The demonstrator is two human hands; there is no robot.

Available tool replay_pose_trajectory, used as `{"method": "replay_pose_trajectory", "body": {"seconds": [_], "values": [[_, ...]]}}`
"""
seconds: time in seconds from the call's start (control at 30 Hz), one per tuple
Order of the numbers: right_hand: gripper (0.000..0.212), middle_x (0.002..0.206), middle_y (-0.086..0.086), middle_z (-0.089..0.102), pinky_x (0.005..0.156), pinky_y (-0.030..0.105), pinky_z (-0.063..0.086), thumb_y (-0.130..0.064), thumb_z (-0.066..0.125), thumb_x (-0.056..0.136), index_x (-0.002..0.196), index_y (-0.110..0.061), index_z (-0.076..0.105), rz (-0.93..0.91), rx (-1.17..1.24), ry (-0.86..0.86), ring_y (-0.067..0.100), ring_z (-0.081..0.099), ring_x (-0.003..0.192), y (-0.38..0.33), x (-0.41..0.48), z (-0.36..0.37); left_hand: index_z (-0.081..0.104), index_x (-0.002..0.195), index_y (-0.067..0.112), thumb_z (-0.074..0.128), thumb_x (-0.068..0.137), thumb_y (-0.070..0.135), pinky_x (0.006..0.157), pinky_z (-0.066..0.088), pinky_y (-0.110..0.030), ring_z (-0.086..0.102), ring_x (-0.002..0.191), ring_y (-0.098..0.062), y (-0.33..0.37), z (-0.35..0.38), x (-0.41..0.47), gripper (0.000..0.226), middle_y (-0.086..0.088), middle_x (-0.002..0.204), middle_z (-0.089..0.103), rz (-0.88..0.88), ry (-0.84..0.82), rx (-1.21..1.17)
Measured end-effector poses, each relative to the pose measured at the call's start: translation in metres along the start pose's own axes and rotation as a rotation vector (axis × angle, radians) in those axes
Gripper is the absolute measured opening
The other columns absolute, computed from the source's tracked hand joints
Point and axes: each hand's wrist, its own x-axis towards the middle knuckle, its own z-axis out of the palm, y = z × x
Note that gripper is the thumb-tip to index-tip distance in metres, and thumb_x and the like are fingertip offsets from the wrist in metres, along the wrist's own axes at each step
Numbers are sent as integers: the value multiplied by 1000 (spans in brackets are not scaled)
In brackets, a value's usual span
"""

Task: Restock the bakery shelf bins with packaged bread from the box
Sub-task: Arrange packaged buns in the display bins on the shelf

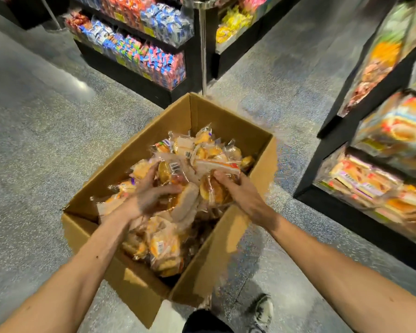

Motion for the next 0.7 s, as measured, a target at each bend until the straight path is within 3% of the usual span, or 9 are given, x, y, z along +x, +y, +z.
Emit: {"method": "replay_pose_trajectory", "body": {"seconds": [0.1,0.17,0.27,0.37,0.47,0.53,0.63,0.7], "values": [[32,101,-9,75,78,35,62,-42,68,90,116,-25,63,-56,144,49,6,73,89,-15,-15,-55,41,144,24,74,78,-1,54,54,-25,71,77,-11,16,63,10,78,-2,101,73,-1,-35,-77],[34,100,-8,73,69,34,62,-40,63,93,122,-23,56,-69,170,80,4,72,79,-22,-29,-96,41,145,26,86,62,13,57,55,-30,71,93,-20,25,107,11,95,-3,110,73,-26,-59,-137],[50,104,-2,72,71,42,62,-54,59,89,126,-22,51,-101,203,98,14,74,81,-26,-52,-163,40,147,19,88,54,25,60,56,-36,71,95,-22,38,177,11,105,-1,103,75,-14,-103,-127],[65,108,1,72,73,44,60,-64,62,84,130,-21,52,-127,262,80,20,75,89,-26,-85,-242,35,146,28,83,60,26,70,56,-45,71,97,-12,54,264,3,99,1,117,72,35,-116,-91],[37,81,-4,72,80,50,59,-35,62,88,115,-12,53,-142,297,80,14,72,73,-23,-121,-328,32,146,29,74,63,21,60,57,-48,65,101,-18,69,357,-3,92,-1,121,68,47,-180,-106],[13,73,-6,69,86,53,56,-17,56,94,106,-17,51,-181,289,117,11,69,69,-21,-144,-385,26,149,30,73,63,20,56,58,-44,65,99,-21,78,419,-3,99,-2,115,68,62,-229,-105],[16,85,1,67,79,47,57,-14,59,93,107,-19,54,-228,303,239,15,68,74,-19,-178,-463,19,153,29,73,70,17,52,58,-41,74,80,-21,89,508,-1,100,-1,98,73,76,-324,-95],[18,89,0,70,78,46,58,-14,62,92,109,-19,57,-254,321,320,19,69,83,-15,-198,-508,28,148,25,70,80,13,46,55,-35,73,69,-15,95,564,0,80,4,87,76,105,-380,-52]]}}
